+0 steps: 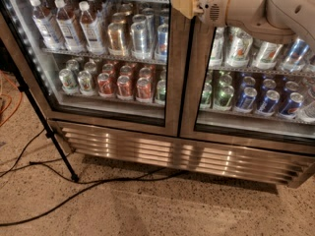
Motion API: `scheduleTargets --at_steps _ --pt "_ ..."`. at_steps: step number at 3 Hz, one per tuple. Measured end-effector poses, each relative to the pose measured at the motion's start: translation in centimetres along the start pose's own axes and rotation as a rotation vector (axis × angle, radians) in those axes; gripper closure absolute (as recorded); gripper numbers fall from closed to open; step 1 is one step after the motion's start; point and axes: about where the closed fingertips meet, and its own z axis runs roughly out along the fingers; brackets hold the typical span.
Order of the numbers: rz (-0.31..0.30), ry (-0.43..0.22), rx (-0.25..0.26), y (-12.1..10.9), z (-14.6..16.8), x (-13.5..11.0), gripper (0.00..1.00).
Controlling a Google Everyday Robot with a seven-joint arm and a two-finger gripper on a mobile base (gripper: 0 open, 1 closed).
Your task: Open left fridge door
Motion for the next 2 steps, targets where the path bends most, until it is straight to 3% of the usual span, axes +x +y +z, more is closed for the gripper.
scheduleTargets --at_steps 2 --pt "0.017 -0.003 -0.014 0.10 -0.06 -0.24 1.00"
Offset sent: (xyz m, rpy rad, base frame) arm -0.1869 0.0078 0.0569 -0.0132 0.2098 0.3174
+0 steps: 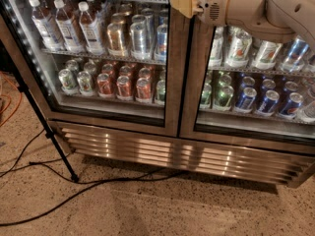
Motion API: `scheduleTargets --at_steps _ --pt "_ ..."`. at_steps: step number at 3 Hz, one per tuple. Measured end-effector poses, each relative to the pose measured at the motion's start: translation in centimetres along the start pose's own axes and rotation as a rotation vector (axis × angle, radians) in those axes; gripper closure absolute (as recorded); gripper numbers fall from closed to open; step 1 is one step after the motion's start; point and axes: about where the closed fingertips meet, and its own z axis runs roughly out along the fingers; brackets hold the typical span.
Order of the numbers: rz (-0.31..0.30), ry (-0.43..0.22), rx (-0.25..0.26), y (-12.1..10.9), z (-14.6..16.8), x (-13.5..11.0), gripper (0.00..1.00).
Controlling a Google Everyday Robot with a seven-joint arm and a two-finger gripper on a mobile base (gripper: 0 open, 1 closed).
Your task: Open left fridge door
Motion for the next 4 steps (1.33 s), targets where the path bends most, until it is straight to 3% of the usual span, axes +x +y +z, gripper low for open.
scheduleTargets --at_steps 4 --pt "0.028 -0.024 -0.036 0.44 0.00 -0.57 1.00"
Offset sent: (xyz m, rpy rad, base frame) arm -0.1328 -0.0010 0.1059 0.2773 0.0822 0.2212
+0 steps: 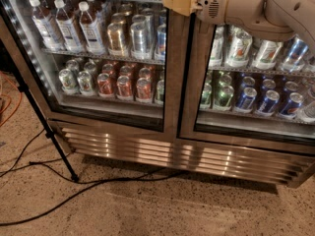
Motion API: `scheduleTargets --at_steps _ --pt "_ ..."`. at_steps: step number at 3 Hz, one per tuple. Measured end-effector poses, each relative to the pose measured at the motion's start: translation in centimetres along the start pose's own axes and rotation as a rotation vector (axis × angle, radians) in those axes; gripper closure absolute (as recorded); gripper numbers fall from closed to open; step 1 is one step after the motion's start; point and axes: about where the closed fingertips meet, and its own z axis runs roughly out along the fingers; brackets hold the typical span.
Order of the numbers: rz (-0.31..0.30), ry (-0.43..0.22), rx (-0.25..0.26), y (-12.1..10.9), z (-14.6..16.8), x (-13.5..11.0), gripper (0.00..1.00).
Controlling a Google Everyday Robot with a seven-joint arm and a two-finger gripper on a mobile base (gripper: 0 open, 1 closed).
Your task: Open left fridge door
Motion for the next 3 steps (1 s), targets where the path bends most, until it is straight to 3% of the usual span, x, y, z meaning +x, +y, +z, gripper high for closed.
scheduleTargets --at_steps 1,2,3 --pt "0.062 -0.030 -0.067 2.7 0.1 -0.9 1.00" --pt "0.063 -0.031 -0.067 3.1 0.0 -0.8 1.00" --pt "0.106 -0.036 -0.106 5.0 -0.6 -1.6 1.00"
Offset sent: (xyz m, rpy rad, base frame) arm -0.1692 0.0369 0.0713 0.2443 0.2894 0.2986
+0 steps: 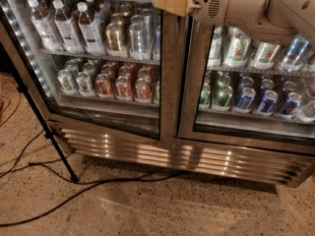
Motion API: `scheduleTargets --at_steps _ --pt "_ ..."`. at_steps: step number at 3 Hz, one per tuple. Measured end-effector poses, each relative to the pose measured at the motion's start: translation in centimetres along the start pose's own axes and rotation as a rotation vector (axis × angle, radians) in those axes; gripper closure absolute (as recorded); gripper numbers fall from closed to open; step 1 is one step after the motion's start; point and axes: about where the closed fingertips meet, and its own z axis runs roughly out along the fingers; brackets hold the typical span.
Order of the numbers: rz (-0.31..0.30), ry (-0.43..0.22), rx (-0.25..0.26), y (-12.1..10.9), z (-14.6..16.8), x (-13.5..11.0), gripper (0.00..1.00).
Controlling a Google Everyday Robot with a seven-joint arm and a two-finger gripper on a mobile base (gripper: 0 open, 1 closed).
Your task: Open left fridge door
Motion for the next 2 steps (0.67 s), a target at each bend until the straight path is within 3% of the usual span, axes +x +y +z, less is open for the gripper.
scheduleTargets --at_steps 2 --pt "0.024 -0.001 -0.014 0.78 0.11 0.12 1.00"
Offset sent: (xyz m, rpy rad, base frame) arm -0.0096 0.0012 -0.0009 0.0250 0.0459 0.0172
